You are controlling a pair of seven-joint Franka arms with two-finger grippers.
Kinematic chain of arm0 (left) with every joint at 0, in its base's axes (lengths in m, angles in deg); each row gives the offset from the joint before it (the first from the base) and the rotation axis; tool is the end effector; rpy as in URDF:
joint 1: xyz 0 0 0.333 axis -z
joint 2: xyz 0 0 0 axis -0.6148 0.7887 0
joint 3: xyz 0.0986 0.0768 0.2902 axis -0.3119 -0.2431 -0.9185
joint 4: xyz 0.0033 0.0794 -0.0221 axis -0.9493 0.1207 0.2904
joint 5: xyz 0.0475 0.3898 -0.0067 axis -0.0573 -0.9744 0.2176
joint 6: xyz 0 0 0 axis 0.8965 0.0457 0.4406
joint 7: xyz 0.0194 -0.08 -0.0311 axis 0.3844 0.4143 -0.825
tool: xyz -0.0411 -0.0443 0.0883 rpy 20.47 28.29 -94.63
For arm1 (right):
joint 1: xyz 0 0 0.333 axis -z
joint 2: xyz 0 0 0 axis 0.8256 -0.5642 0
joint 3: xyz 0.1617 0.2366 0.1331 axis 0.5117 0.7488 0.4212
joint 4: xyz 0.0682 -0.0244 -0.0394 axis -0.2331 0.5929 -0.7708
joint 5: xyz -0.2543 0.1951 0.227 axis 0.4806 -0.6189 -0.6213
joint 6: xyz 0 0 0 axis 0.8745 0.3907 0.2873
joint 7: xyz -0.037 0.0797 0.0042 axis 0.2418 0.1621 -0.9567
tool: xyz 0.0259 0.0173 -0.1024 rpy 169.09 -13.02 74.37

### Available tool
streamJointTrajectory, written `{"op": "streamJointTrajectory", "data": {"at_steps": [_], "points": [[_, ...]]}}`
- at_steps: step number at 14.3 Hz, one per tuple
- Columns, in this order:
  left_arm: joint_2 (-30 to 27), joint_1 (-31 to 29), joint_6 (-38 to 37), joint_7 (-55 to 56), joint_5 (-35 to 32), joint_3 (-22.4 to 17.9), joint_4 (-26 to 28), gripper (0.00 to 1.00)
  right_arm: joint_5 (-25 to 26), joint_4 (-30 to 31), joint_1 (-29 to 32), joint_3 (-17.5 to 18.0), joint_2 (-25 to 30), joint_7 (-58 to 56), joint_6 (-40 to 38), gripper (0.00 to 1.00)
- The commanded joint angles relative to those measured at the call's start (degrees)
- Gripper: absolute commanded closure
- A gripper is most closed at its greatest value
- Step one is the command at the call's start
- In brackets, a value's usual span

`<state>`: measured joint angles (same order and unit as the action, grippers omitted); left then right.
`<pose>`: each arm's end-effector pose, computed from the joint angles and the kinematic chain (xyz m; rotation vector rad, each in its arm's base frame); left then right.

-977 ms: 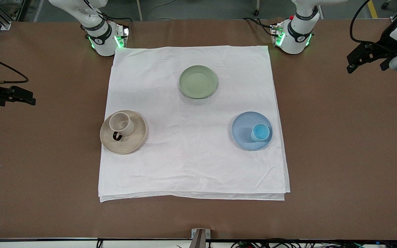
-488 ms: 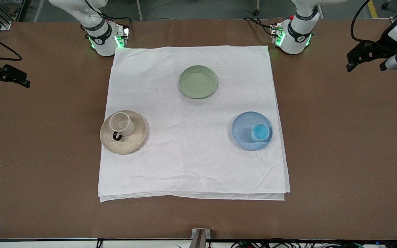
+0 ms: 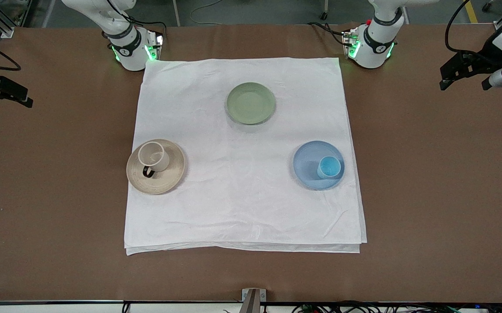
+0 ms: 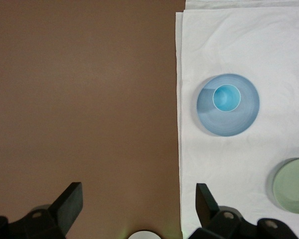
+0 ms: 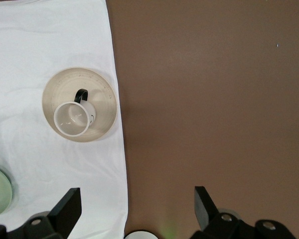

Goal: Place blue cup in blue plate and white mug in gray plate

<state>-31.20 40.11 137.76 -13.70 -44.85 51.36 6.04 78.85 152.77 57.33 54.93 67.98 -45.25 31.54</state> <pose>0.4985 -0.0565 0.6659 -3.1192 0.0452 -0.0032 0.5252 -0.0463 0.6315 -3.1302 0.0286 0.1247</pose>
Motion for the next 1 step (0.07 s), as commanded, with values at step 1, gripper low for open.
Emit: {"op": "streamJointTrajectory", "data": {"at_steps": [1], "points": [[-0.4,-0.3,0.1,-1.0,0.4,-0.2,-0.2,0.0,-1.3,2.2,0.6,0.3,2.1,0.1,1.6,0.0]]}}
